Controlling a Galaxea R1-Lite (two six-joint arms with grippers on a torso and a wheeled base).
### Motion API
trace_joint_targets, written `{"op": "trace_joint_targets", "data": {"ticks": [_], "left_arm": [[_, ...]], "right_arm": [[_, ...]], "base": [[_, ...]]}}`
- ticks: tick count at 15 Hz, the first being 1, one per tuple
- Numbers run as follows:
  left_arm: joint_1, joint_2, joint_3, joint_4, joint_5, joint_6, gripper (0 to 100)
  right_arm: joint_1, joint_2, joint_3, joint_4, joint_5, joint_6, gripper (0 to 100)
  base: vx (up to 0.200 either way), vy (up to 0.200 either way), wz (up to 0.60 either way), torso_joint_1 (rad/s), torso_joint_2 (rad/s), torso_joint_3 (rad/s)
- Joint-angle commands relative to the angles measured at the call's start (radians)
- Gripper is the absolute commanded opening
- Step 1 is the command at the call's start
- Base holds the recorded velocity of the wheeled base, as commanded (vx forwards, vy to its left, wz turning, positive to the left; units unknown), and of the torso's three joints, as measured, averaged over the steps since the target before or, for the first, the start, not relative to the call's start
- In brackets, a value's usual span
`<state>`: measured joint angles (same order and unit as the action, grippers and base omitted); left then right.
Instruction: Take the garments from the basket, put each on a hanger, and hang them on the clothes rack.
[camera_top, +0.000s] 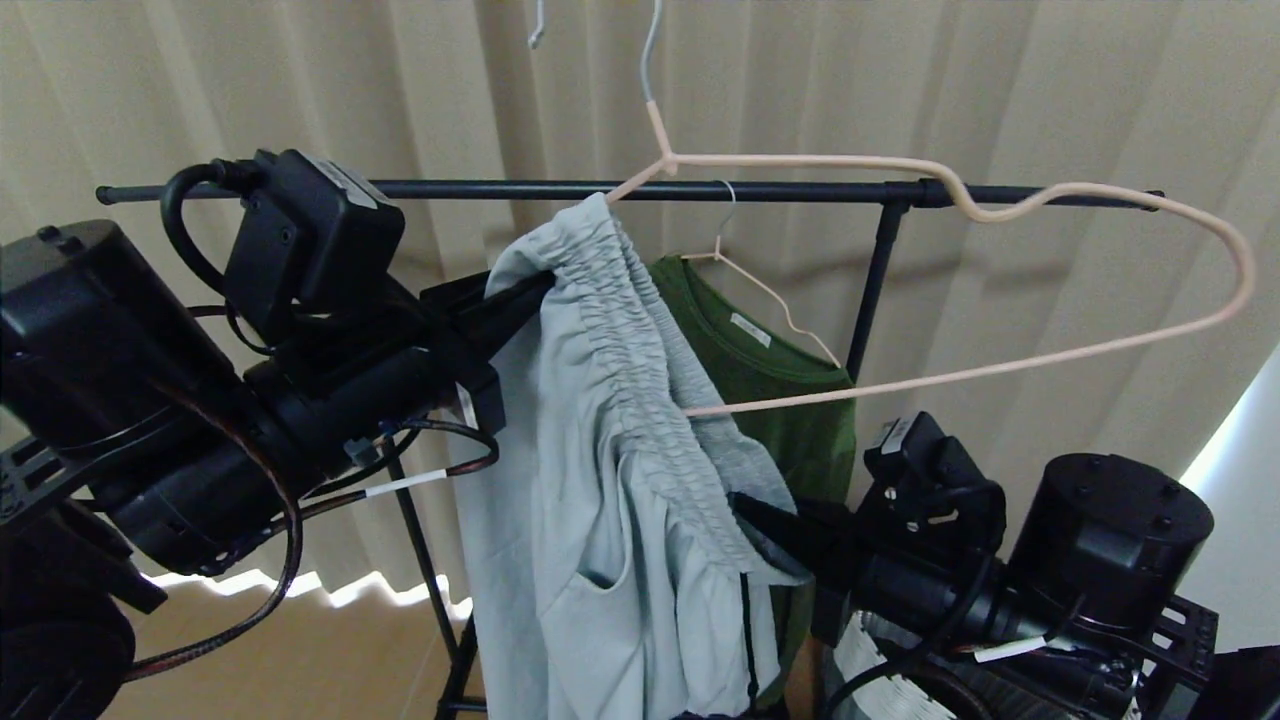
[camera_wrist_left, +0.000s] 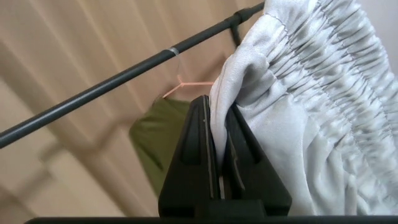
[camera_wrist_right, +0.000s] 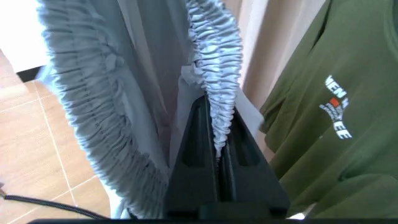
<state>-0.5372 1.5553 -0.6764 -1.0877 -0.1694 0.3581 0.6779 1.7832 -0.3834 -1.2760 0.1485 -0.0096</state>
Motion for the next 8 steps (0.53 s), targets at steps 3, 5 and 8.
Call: {"op": "trace_joint_targets", "data": {"ticks": [3, 5, 8], "left_arm": [[0.077, 0.014, 0.029, 0.000, 0.002, 0.036, 0], [0.118, 0.022, 0.052, -0.001, 0.001, 0.124, 0], [0.168, 0.031, 0.074, -0.015, 0.001, 0.185, 0]], "right_arm": [[-0.070, -0.050, 0.000, 0.000, -0.003, 0.007, 0], [-0.106, -0.056, -0.008, 0.001, -0.004, 0.013, 0], [-0.155, -0.050, -0.025, 0.001, -0.004, 0.017, 0]], "base": [[0.000, 0.000, 0.00, 0.000, 0.00, 0.000], [0.000, 0.000, 0.00, 0.000, 0.00, 0.000], [0.000, 0.000, 0.00, 0.000, 0.00, 0.000]]}}
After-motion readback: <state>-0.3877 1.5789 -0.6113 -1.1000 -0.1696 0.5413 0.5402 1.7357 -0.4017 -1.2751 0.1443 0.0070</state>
